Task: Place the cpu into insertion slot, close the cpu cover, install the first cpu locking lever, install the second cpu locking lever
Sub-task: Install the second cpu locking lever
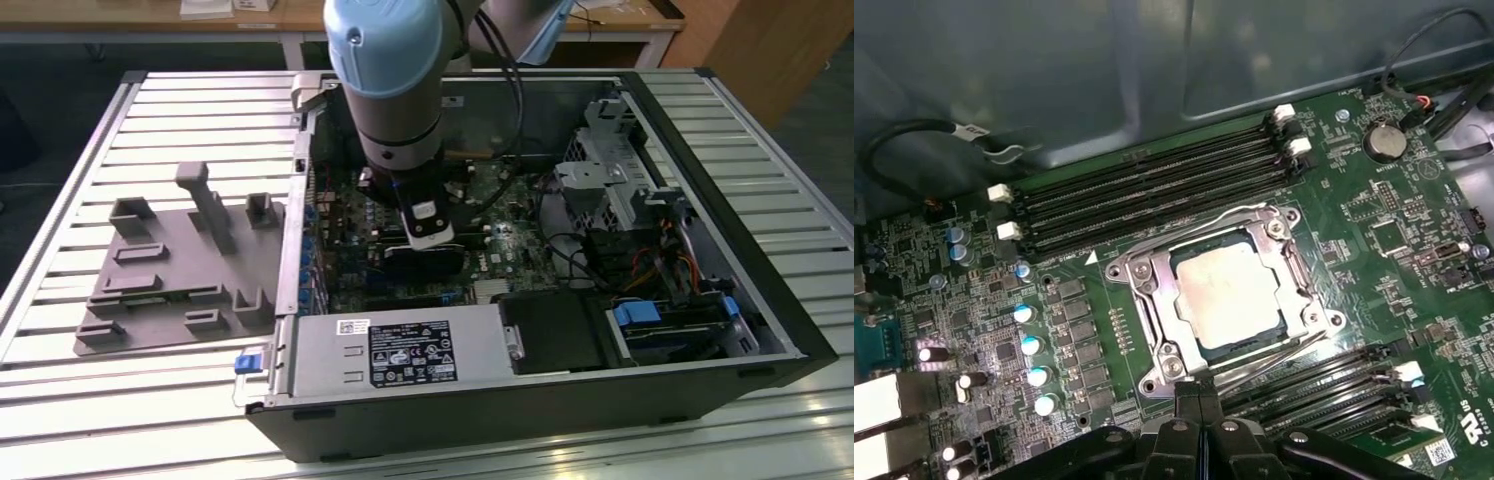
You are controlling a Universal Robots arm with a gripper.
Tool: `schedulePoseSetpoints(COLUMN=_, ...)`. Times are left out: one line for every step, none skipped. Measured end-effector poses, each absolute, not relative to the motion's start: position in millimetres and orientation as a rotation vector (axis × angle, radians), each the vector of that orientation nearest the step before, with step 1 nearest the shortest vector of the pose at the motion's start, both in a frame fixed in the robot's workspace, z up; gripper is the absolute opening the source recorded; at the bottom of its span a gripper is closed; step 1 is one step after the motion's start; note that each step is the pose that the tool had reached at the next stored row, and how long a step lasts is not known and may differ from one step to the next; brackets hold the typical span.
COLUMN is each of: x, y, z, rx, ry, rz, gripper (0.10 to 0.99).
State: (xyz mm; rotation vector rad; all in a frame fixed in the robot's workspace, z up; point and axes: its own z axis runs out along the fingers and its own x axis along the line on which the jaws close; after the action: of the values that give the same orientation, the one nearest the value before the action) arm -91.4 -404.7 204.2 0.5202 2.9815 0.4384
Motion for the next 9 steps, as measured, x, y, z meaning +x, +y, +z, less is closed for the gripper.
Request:
schedulePoseSetpoints(x=-91.7, y=-404.7, z=203.8, rx=0.520, ry=2.981, rz=0.439, gripper=0.102)
schedulePoseSetpoints(x=-92.0, y=-404.7, z=203.4, rx=0.520, ry=2.981, rz=0.439, gripper=0.102)
schedulePoseSetpoints(x=-92.3, y=-404.7, z=203.0, rx=0.520, ry=2.981, rz=0.439, gripper=0.102)
schedulePoseSetpoints(x=-92.5, y=-404.7, z=202.5, rx=0.520, ry=2.981, rz=0.440, gripper=0.102)
schedulePoseSetpoints(x=-92.6, y=-404.7, z=201.9, rx=0.520, ry=2.981, rz=0.440, gripper=0.102)
schedulePoseSetpoints(x=-92.8, y=-404.7, z=201.3, rx=0.520, ry=2.981, rz=0.440, gripper=0.102)
schedulePoseSetpoints(x=-93.0, y=-404.7, z=200.9, rx=0.520, ry=2.981, rz=0.441, gripper=0.102)
schedulePoseSetpoints(x=-93.2, y=-404.8, z=200.5, rx=0.521, ry=2.981, rz=0.443, gripper=0.102)
schedulePoseSetpoints(x=-93.6, y=-404.7, z=200.0, rx=0.521, ry=2.981, rz=0.444, gripper=0.102)
